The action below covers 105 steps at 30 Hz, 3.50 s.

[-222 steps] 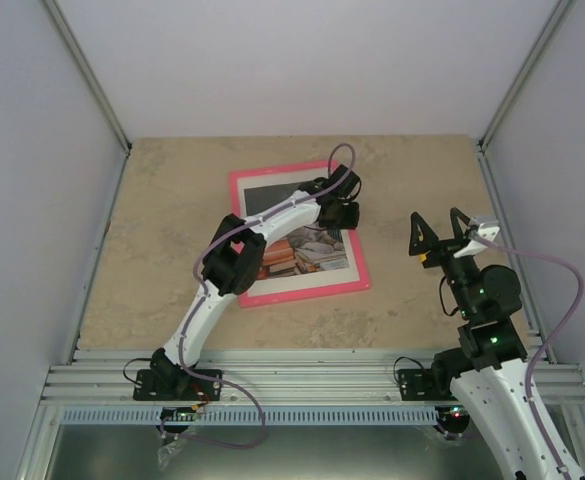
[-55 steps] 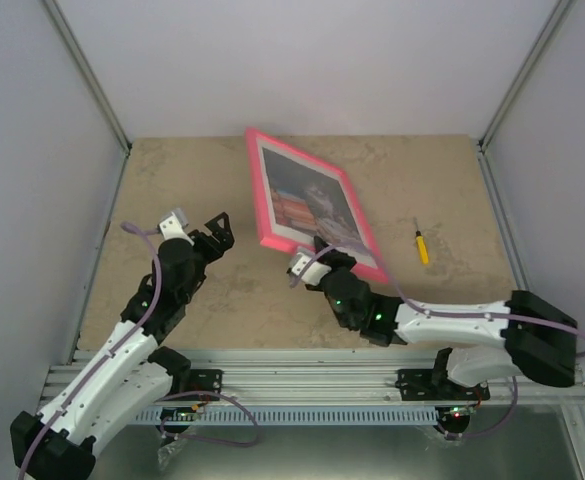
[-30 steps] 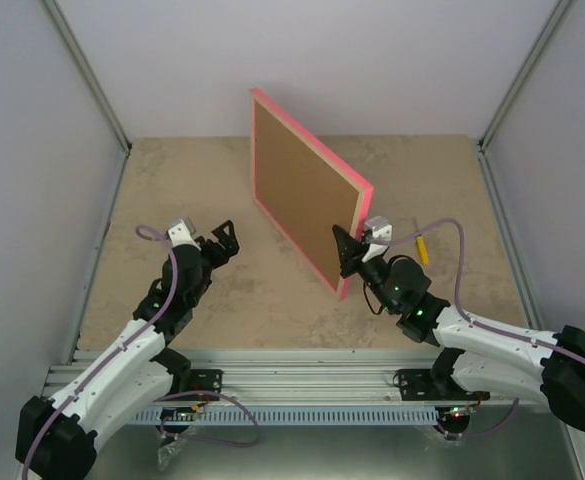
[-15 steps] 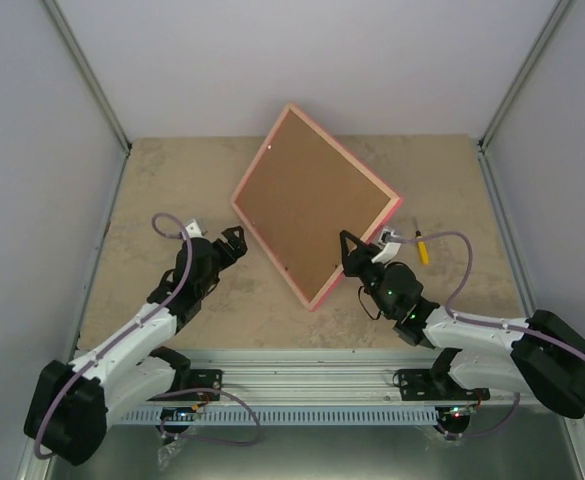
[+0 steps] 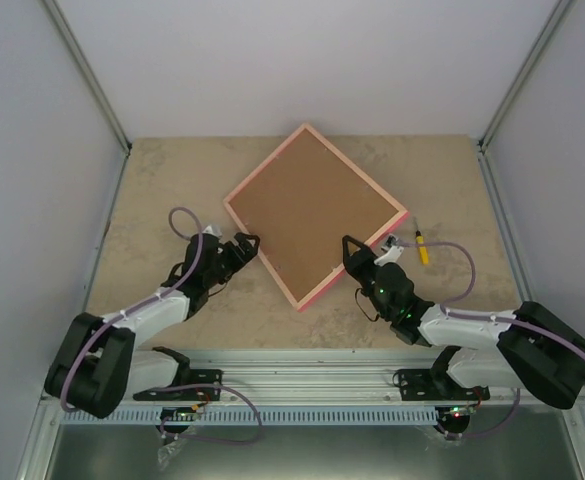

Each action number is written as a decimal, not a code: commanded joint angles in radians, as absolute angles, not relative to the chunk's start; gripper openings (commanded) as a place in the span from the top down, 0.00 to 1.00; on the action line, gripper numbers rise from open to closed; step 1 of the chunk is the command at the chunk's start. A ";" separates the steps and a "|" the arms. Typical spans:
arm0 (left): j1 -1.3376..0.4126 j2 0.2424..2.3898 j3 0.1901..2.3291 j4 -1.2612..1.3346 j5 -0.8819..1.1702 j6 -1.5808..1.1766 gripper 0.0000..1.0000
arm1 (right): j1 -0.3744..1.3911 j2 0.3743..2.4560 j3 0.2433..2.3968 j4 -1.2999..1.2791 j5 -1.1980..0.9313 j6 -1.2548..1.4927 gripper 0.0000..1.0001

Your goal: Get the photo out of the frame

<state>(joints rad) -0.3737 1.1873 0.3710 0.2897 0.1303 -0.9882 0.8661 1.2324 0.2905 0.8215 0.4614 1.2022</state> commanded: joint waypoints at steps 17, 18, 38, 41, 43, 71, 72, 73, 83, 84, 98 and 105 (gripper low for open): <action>-0.336 1.466 0.310 0.707 0.411 -1.256 0.33 | 0.867 1.287 0.306 0.679 0.394 1.372 0.91; -0.336 1.467 0.311 0.712 0.410 -1.258 0.37 | 0.867 1.287 0.306 0.678 0.391 1.374 0.88; -0.297 1.503 0.272 0.851 0.469 -1.313 0.74 | 0.867 1.273 0.328 0.561 0.342 1.391 0.27; -0.288 1.507 0.270 0.849 0.476 -1.311 0.75 | 0.862 1.222 0.333 0.482 0.343 1.367 0.18; -0.282 1.514 0.271 0.848 0.486 -1.308 0.75 | 0.853 1.183 0.340 0.409 0.341 1.326 0.14; -0.265 1.512 0.436 0.433 0.546 -1.052 0.77 | 0.377 1.302 0.690 -0.023 -0.078 0.425 0.03; -0.265 1.509 0.442 0.416 0.545 -1.043 0.77 | 0.367 1.340 0.705 -0.015 -0.092 0.411 0.02; -0.265 1.506 0.444 0.402 0.544 -1.032 0.78 | 0.355 1.376 0.716 -0.006 -0.121 0.398 0.02; -0.265 1.494 0.521 0.169 0.529 -0.893 0.77 | 0.304 1.600 0.783 0.041 -0.257 0.330 0.02; -0.265 1.495 0.532 0.145 0.527 -0.877 0.77 | 0.304 1.613 0.787 0.034 -0.254 0.328 0.02; -0.271 1.558 0.622 -0.048 0.432 -0.785 0.74 | 0.304 1.639 0.726 0.035 -0.295 0.336 0.02; -0.294 1.596 0.644 -0.106 0.371 -0.757 0.75 | 0.304 1.583 0.712 0.029 -0.172 0.326 0.02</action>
<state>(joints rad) -0.2665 1.5478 0.6617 0.1093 0.5381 -0.9012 0.3016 1.6199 0.7296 0.0395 -0.2123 0.3389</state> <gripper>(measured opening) 0.260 0.976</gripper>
